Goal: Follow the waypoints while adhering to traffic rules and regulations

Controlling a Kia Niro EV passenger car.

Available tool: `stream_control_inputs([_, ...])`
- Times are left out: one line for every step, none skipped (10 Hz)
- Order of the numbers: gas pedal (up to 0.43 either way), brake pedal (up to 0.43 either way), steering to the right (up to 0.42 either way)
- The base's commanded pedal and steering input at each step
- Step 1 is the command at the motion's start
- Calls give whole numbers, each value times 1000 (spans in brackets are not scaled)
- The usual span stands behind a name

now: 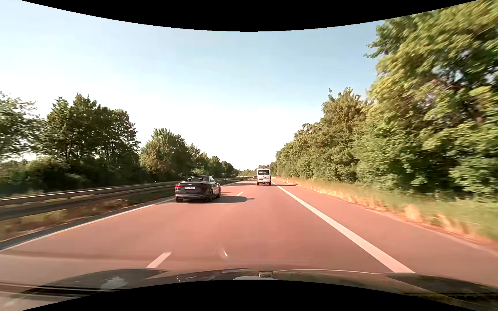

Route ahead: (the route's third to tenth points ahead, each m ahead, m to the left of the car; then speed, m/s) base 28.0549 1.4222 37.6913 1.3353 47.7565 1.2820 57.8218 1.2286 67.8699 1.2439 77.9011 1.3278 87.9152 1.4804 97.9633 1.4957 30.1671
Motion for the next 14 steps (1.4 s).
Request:
stream_control_inputs([299,6,-1])
stream_control_inputs([299,6,-2])
stream_control_inputs([299,6,-2])
stream_control_inputs([287,6,-2])
stream_control_inputs([287,6,-2])
stream_control_inputs([280,6,-2])
stream_control_inputs([280,6,-1])
stream_control_inputs([268,6,-1])
stream_control_inputs([248,6,-1])
stream_control_inputs([240,6,-2])
stream_control_inputs([240,6,-2])
stream_control_inputs([228,6,-2])
stream_control_inputs([220,6,-1])
stream_control_inputs([220,6,-1])
